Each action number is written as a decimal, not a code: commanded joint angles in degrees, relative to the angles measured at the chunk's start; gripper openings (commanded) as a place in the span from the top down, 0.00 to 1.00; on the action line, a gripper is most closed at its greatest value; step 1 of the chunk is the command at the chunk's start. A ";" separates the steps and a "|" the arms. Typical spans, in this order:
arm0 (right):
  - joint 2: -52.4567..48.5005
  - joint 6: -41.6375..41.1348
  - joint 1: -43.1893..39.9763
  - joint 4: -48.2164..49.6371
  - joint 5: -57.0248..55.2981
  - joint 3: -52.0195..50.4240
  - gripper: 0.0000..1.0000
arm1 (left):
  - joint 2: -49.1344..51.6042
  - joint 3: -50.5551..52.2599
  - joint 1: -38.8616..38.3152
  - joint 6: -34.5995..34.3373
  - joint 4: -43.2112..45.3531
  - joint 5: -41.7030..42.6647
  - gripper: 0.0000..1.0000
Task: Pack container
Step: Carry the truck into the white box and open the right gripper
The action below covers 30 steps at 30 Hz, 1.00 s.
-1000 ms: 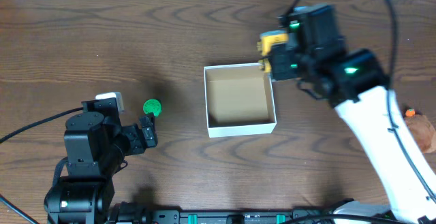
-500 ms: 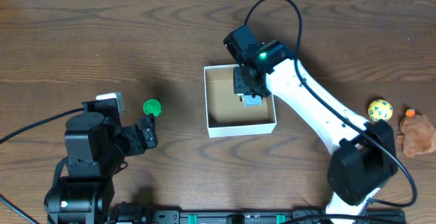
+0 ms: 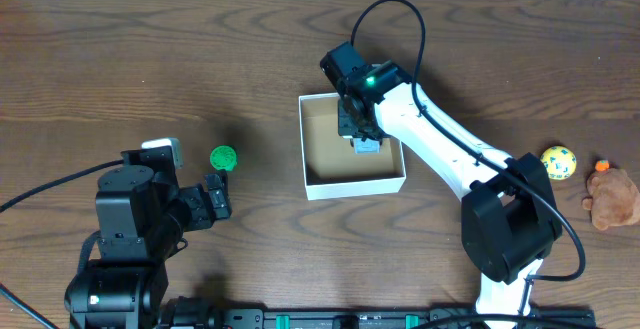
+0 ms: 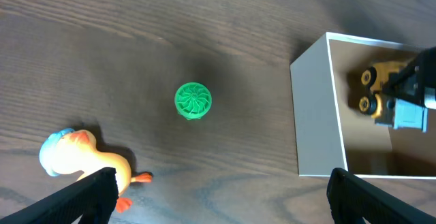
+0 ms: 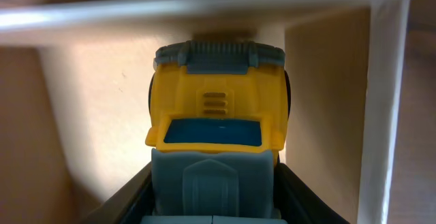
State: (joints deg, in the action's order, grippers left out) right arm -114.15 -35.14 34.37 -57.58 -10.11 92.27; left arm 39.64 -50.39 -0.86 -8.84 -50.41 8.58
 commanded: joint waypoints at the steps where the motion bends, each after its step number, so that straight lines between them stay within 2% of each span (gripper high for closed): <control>1: 0.11 -1.36 0.04 -1.66 -1.75 0.28 0.97 | -0.04 -0.79 -0.13 -0.22 -0.13 -0.72 0.02; 4: 0.11 -2.36 -0.09 -2.21 -2.21 0.28 0.96 | -0.04 -0.79 -0.13 -0.24 -0.11 -0.72 0.02; 6: 0.11 -2.47 -0.31 -2.19 -2.19 0.28 0.89 | -0.04 -0.79 -0.13 -0.24 -0.13 -0.72 0.02; 7: 0.11 -2.54 -0.46 -2.25 -2.12 0.28 0.80 | -0.04 -0.79 -0.13 -0.22 -0.13 -0.72 0.02; 10: 0.11 -2.49 -0.57 -2.73 -1.90 0.28 0.40 | -0.04 -0.79 -0.13 -0.22 -0.11 -0.72 0.02; 12: 0.11 -2.49 -0.55 -3.10 -1.90 0.28 0.30 | -0.04 -0.79 -0.13 -0.22 -0.11 -0.72 0.02; 15: 0.11 -2.49 -0.55 -3.30 -1.90 0.28 0.23 | -0.04 -0.79 -0.13 -0.22 -0.09 -0.72 0.02; 26: 0.48 -0.31 -0.55 -2.84 -2.01 0.55 0.13 | -0.04 -0.79 -0.13 -0.22 -0.11 -0.72 0.02; 30: 4.28 1.25 -0.55 -2.49 -4.00 2.40 0.08 | -0.04 -0.79 -0.13 -0.24 -0.13 -0.72 0.02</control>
State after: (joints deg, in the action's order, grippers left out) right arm -113.82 -35.68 34.30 -60.27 -11.49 92.31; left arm 39.64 -50.39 -0.86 -8.84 -50.41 8.58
